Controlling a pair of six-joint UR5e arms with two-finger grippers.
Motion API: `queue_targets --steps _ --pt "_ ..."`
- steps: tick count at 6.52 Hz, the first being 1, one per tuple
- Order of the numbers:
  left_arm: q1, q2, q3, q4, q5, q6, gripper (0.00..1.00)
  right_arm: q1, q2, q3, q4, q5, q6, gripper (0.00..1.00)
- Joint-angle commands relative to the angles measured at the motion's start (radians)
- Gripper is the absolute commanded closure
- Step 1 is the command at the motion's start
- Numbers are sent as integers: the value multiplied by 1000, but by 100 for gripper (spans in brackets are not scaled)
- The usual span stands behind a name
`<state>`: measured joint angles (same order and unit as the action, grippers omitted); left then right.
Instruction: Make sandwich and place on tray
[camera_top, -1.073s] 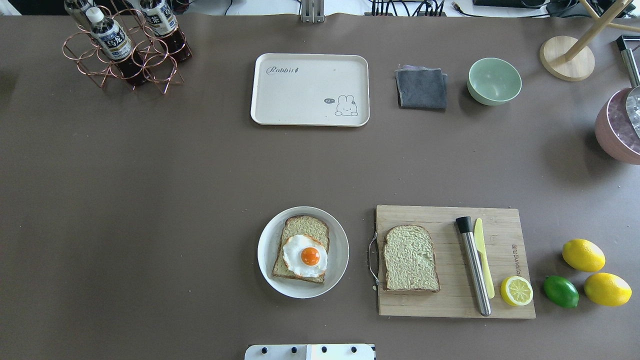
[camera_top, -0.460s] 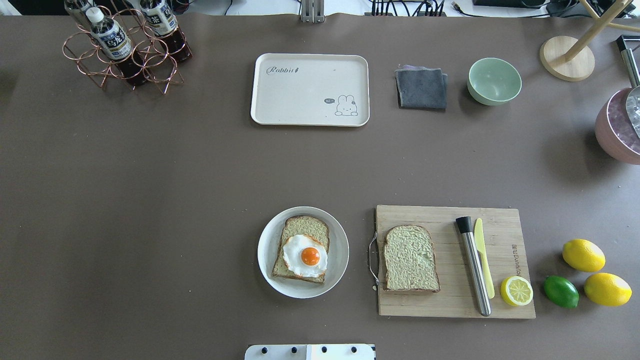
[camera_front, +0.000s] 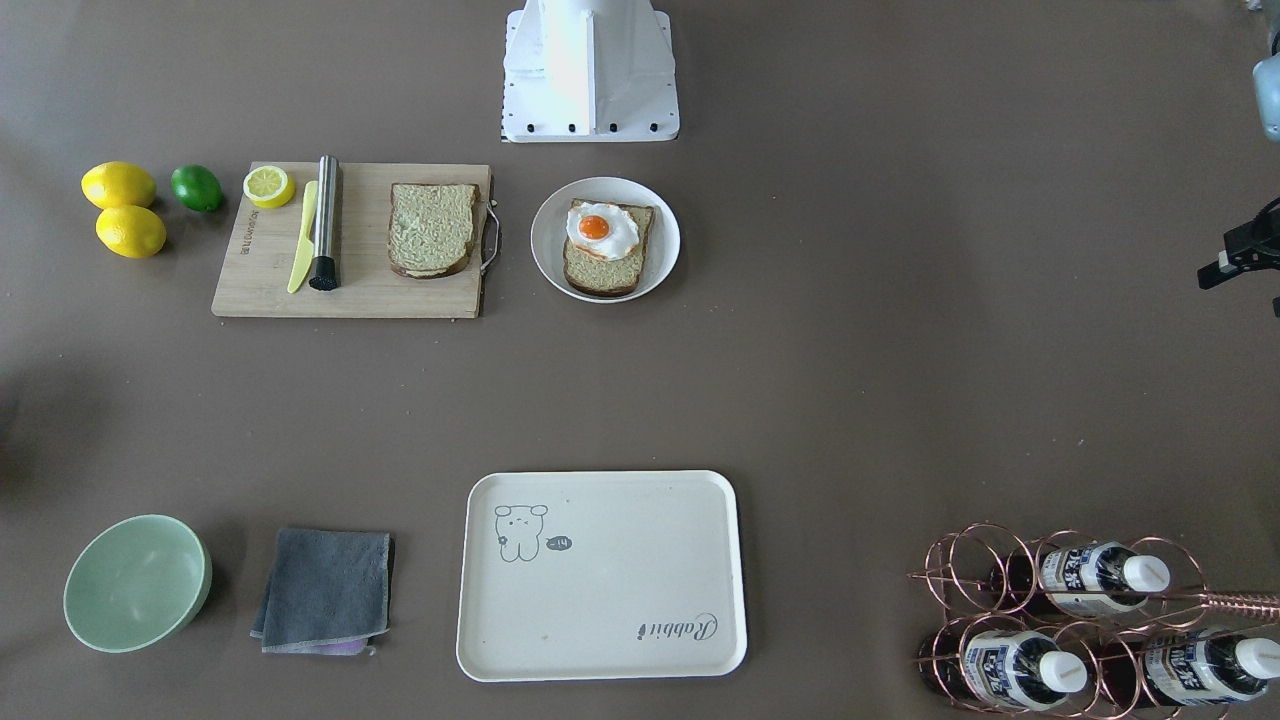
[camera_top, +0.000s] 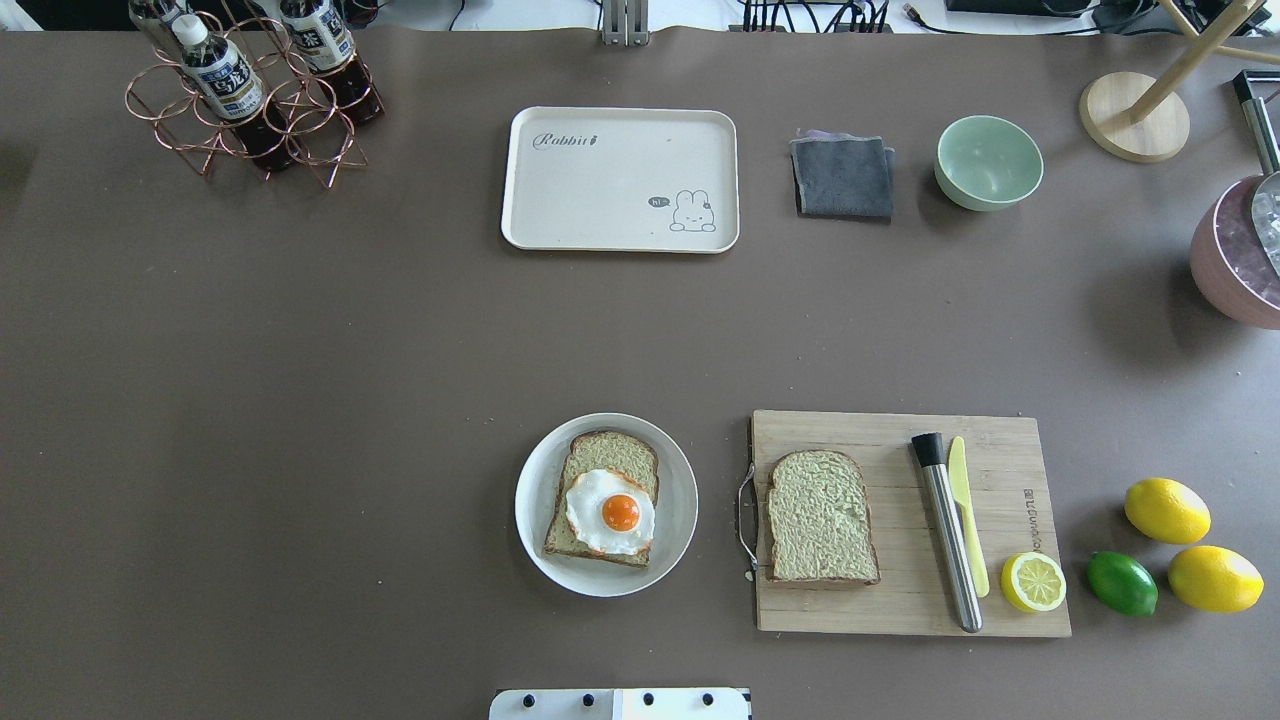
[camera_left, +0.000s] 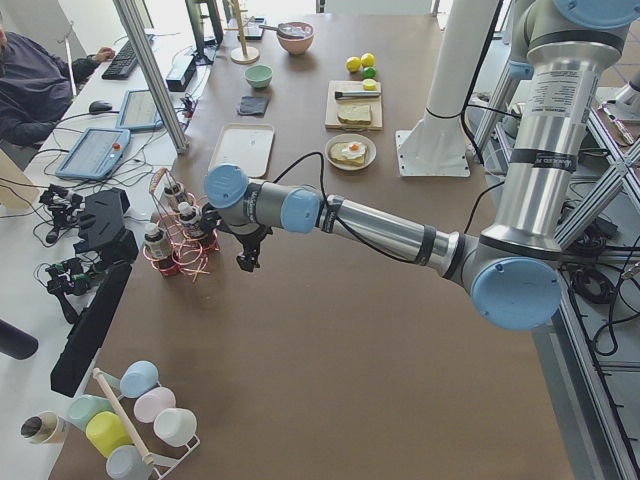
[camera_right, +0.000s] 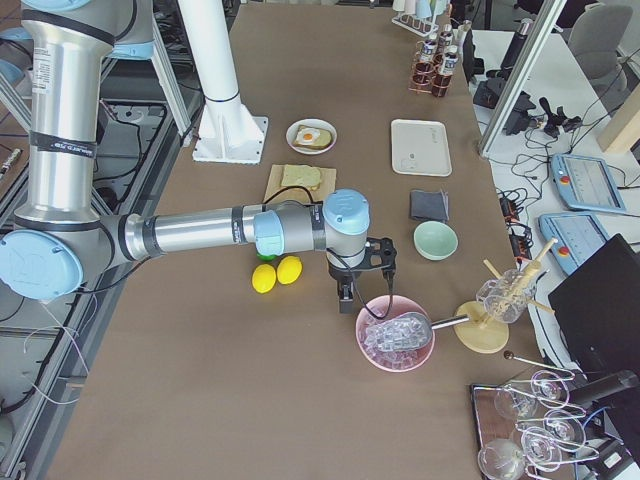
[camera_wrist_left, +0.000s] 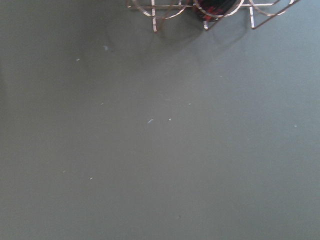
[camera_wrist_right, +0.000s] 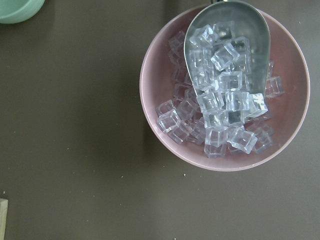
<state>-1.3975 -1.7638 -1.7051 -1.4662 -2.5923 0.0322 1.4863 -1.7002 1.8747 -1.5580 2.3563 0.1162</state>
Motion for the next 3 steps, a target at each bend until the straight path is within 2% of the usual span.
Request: queue_targets --steps 1,2,3 --pt "64 -60 -57 -32 -23 -80 2 -3 17 61 22 52 2 0" --pt "95 -60 -94 -139 19 -172 2 -21 28 76 24 64 51 0" --pt "148 -62 -81 -301 79 -234 3 -56 48 99 24 58 116 0"
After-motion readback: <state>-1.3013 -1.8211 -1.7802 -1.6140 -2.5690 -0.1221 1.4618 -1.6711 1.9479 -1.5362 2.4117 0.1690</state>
